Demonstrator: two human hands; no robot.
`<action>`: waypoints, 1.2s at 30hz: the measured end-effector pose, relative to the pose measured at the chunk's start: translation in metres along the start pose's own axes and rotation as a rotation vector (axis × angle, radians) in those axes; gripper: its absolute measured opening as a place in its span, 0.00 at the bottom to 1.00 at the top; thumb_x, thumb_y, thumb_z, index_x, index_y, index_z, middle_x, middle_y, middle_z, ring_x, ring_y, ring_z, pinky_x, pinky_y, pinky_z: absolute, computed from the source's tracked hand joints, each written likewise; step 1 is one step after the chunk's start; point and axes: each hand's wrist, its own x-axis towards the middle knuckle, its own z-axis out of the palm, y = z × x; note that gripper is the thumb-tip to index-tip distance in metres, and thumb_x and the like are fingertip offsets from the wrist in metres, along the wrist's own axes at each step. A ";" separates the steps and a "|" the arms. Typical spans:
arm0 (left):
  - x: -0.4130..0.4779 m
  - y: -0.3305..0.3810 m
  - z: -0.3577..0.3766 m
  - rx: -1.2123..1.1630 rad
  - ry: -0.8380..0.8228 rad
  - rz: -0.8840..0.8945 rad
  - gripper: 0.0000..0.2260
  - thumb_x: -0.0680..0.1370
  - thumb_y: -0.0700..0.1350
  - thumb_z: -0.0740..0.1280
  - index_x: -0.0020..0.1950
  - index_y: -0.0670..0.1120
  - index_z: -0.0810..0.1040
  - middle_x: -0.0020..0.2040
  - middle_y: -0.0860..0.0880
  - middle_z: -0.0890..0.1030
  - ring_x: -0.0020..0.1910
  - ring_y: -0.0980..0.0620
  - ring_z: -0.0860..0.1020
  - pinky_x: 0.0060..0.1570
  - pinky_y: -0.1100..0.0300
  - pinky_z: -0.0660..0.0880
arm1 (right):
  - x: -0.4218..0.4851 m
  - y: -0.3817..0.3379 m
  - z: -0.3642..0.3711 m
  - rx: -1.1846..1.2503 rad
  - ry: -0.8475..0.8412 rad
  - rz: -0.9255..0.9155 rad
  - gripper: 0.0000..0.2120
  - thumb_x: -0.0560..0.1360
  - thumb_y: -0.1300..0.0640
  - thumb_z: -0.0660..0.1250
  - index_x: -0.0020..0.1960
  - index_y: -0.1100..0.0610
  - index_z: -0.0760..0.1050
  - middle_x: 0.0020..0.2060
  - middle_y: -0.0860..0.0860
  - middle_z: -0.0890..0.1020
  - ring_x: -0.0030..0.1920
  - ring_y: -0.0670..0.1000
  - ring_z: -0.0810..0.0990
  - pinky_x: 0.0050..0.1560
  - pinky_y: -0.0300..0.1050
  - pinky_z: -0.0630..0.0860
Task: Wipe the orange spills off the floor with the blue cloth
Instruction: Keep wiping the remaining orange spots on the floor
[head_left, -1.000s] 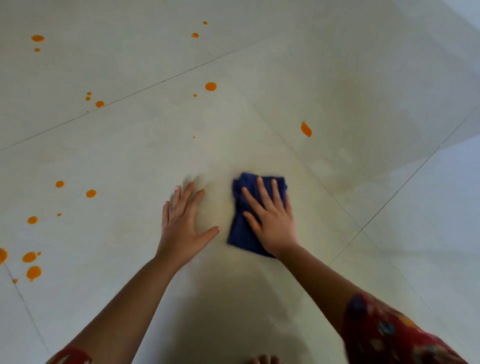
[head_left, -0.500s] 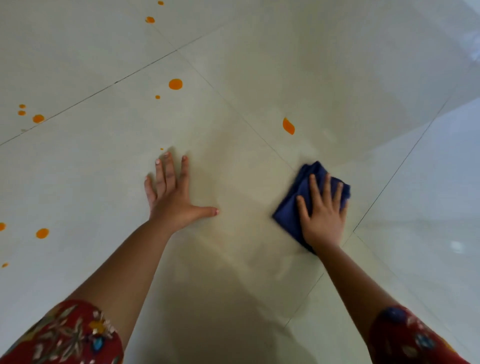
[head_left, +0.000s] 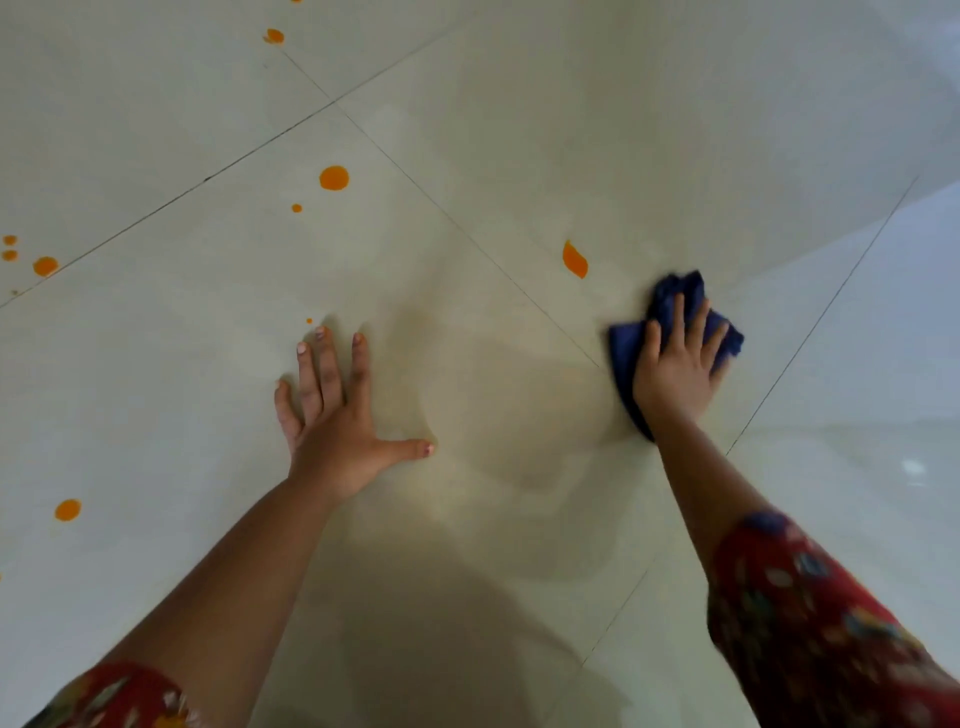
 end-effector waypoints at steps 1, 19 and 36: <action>0.000 0.001 0.000 -0.003 0.002 -0.001 0.61 0.60 0.75 0.67 0.74 0.56 0.27 0.73 0.48 0.23 0.67 0.52 0.19 0.70 0.45 0.30 | 0.023 -0.022 0.000 0.032 0.002 0.000 0.25 0.83 0.44 0.46 0.79 0.43 0.48 0.79 0.47 0.47 0.79 0.53 0.42 0.76 0.53 0.39; 0.000 0.000 -0.002 -0.017 -0.014 -0.003 0.62 0.59 0.76 0.67 0.74 0.57 0.26 0.71 0.50 0.20 0.70 0.51 0.21 0.70 0.45 0.31 | 0.040 -0.107 0.024 -0.069 -0.029 -0.294 0.26 0.82 0.40 0.48 0.79 0.42 0.49 0.79 0.48 0.48 0.79 0.57 0.42 0.75 0.61 0.40; -0.002 0.001 -0.006 -0.010 -0.047 -0.008 0.62 0.58 0.77 0.66 0.74 0.58 0.28 0.72 0.49 0.22 0.67 0.53 0.18 0.70 0.44 0.31 | -0.079 -0.035 0.030 -0.084 -0.063 -0.658 0.26 0.81 0.44 0.48 0.78 0.47 0.56 0.78 0.48 0.55 0.79 0.55 0.48 0.77 0.54 0.45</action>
